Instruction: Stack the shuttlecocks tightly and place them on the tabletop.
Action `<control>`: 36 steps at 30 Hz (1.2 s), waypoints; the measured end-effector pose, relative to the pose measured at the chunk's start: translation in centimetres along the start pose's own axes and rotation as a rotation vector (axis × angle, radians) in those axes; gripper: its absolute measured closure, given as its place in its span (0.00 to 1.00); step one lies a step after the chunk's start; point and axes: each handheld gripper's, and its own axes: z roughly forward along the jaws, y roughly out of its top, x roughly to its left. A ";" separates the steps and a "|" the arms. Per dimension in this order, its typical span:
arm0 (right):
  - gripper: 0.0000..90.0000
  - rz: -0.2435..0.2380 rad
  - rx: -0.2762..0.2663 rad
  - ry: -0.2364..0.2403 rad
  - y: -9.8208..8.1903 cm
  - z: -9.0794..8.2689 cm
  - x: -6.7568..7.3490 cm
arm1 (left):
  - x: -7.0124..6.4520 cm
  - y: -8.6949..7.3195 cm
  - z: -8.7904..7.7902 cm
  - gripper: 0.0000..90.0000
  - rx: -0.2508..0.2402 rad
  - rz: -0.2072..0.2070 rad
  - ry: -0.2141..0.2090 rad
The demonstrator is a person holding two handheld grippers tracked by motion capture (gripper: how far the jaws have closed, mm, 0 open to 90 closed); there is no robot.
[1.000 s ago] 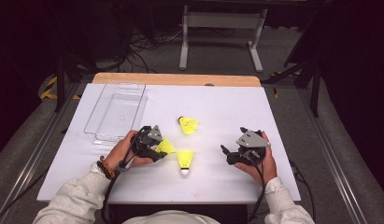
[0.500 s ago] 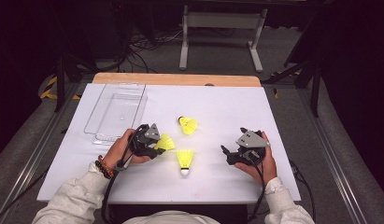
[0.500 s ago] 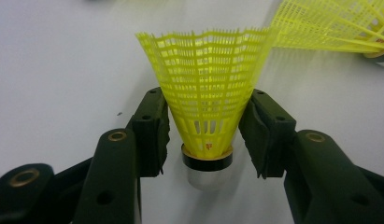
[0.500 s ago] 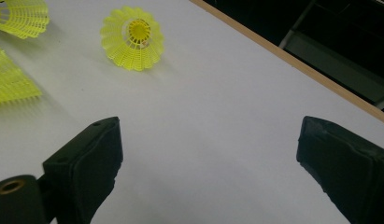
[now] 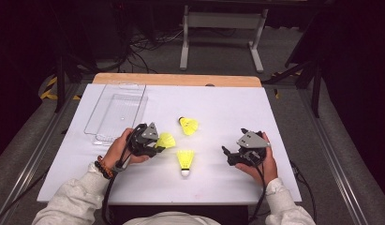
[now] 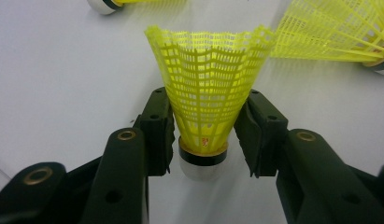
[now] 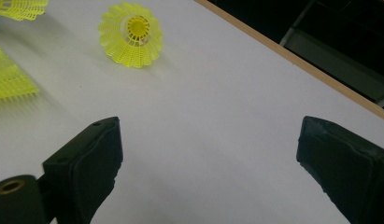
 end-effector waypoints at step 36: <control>0.08 0.058 0.023 0.009 -0.7 0.8 -0.6 | 7.0 3.7 0.5 0.65 0.135 0.331 -0.070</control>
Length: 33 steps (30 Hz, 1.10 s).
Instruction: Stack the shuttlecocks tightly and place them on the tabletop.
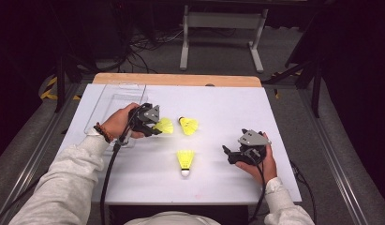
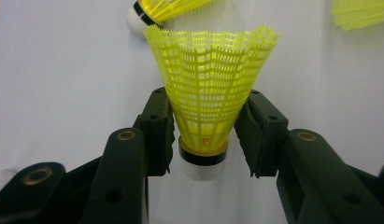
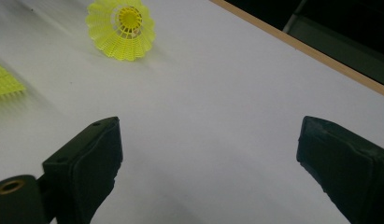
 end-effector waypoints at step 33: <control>0.08 -0.005 0.012 -0.004 -0.4 -0.1 -0.3 | 1.4 2.2 2.8 0.56 0.146 0.136 -0.093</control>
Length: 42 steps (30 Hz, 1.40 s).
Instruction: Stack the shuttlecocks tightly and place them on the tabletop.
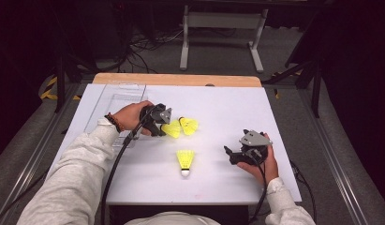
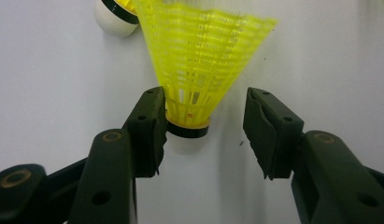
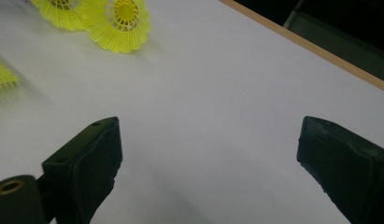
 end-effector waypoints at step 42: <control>0.08 -0.011 -0.013 -0.006 0.1 -0.2 0.2 | -4.1 -4.7 -5.1 0.32 -0.366 -0.197 0.229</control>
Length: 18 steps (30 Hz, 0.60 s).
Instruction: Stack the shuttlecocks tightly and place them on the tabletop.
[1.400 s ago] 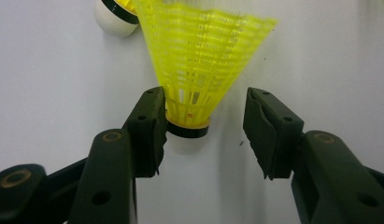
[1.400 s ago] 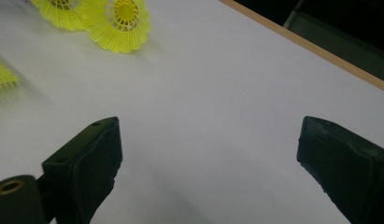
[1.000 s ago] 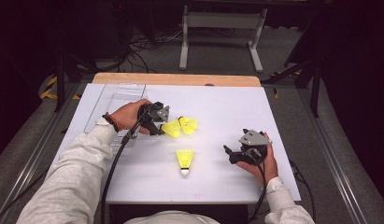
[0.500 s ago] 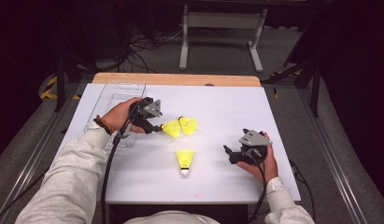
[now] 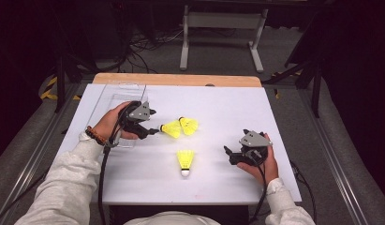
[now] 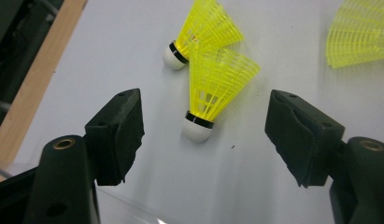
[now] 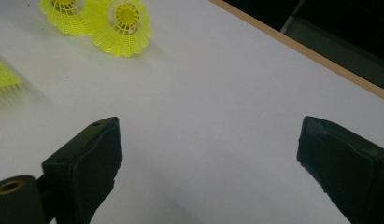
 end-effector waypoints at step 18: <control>0.08 -0.010 -0.012 0.005 0.2 -0.2 0.3 | -3.5 -1.8 -3.3 0.21 -0.169 -0.078 0.153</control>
